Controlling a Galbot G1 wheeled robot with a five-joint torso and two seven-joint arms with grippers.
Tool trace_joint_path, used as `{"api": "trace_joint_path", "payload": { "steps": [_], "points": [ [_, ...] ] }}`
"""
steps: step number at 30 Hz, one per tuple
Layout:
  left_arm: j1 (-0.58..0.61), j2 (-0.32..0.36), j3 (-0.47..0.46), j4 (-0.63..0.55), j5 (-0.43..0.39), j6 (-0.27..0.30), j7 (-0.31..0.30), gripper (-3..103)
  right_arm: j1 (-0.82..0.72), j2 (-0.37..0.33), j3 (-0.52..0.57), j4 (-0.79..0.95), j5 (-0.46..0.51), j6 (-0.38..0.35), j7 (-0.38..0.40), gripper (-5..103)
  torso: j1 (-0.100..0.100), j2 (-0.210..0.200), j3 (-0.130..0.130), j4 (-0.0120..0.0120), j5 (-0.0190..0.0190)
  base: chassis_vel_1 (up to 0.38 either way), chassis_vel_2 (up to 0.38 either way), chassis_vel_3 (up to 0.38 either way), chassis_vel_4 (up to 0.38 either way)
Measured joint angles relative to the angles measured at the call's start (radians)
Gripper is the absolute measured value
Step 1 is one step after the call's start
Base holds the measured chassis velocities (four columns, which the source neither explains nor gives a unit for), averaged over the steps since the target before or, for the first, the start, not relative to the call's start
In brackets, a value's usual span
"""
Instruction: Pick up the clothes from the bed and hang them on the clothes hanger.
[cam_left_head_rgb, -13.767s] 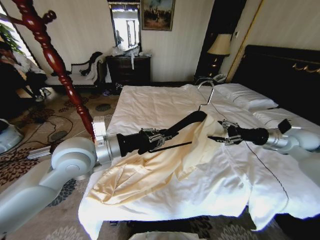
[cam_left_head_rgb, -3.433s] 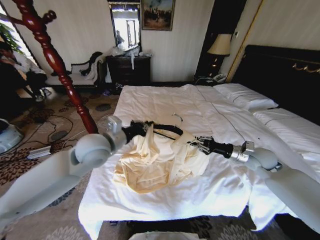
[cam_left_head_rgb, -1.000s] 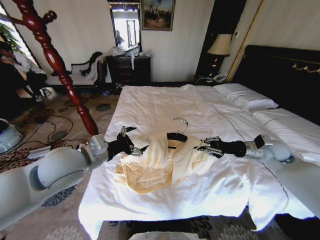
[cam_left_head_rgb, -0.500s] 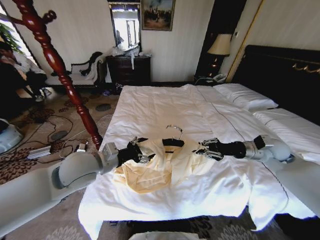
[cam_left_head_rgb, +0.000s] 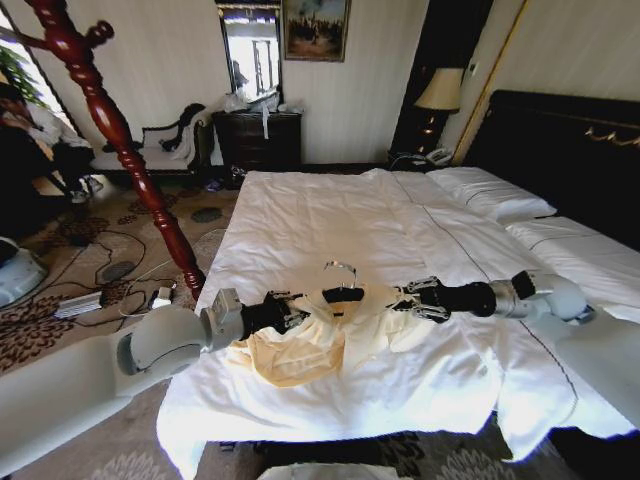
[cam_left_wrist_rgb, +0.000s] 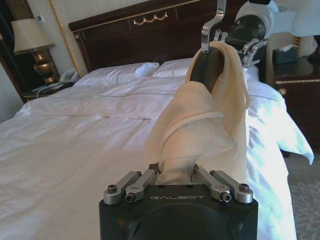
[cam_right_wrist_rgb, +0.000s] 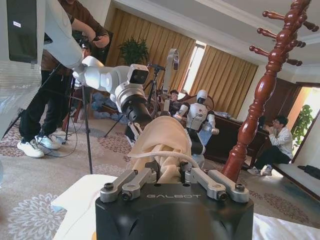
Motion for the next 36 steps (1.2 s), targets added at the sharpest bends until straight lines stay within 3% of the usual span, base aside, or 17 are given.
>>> {"api": "trace_joint_path", "payload": {
  "steps": [6,10,13,15,18,20,22,24,28,36],
  "points": [
    [0.003,0.011,-0.017,-0.006,-0.006,-0.022,0.022,20,-0.001,0.004,0.000,-0.007,0.006,0.009,0.004,15,0.000,0.000,0.000,0.0000,0.0001,0.000,0.000,0.000,0.000],
    [0.009,0.022,-0.025,-0.014,-0.008,-0.026,0.025,18,-0.001,0.006,0.004,-0.015,0.016,0.014,0.024,27,0.000,0.000,0.000,0.0001,0.0001,0.000,0.000,0.000,0.000],
    [0.022,0.031,-0.039,-0.020,-0.006,-0.032,0.024,18,0.002,0.009,0.016,-0.023,0.037,0.013,0.041,42,0.000,0.000,0.000,0.0000,0.0001,0.000,0.000,0.000,0.000],
    [0.025,0.033,-0.042,-0.021,-0.006,-0.033,0.024,18,0.002,0.010,0.018,-0.025,0.044,0.013,0.044,42,0.000,0.000,0.000,0.0000,0.0001,0.000,0.000,0.000,0.000],
    [0.034,0.047,-0.052,-0.027,-0.003,-0.036,0.024,16,0.002,0.010,0.028,-0.037,0.069,0.020,0.054,59,0.000,0.000,0.000,0.0000,0.0001,0.000,0.000,0.000,0.000],
    [0.036,0.049,-0.055,-0.028,-0.002,-0.036,0.024,16,0.001,0.009,0.030,-0.039,0.073,0.023,0.054,65,0.000,0.000,0.000,0.0000,0.0001,0.000,0.000,0.000,0.000],
    [0.039,0.059,-0.071,-0.030,0.008,-0.034,0.017,16,0.001,0.011,0.037,-0.041,0.098,0.034,0.050,76,0.000,0.000,0.000,0.0000,0.0000,0.000,0.000,0.000,0.000],
    [0.041,0.062,-0.078,-0.030,0.014,-0.030,0.010,16,0.001,0.015,0.039,-0.042,0.122,0.037,0.044,76,0.000,0.000,0.000,0.0000,0.0000,0.000,0.000,0.000,0.000],
    [0.056,0.080,-0.112,-0.016,0.033,-0.006,-0.026,16,-0.004,0.029,0.042,-0.044,0.224,0.041,0.024,96,0.000,0.000,0.000,0.0001,0.0001,0.000,0.000,0.000,0.000],
    [0.062,0.061,-0.149,0.001,0.016,-0.003,-0.057,16,-0.007,0.030,0.045,-0.024,0.213,0.041,0.036,100,0.000,0.000,0.000,0.0000,0.0000,0.000,0.000,0.000,0.000]
  ]
}}
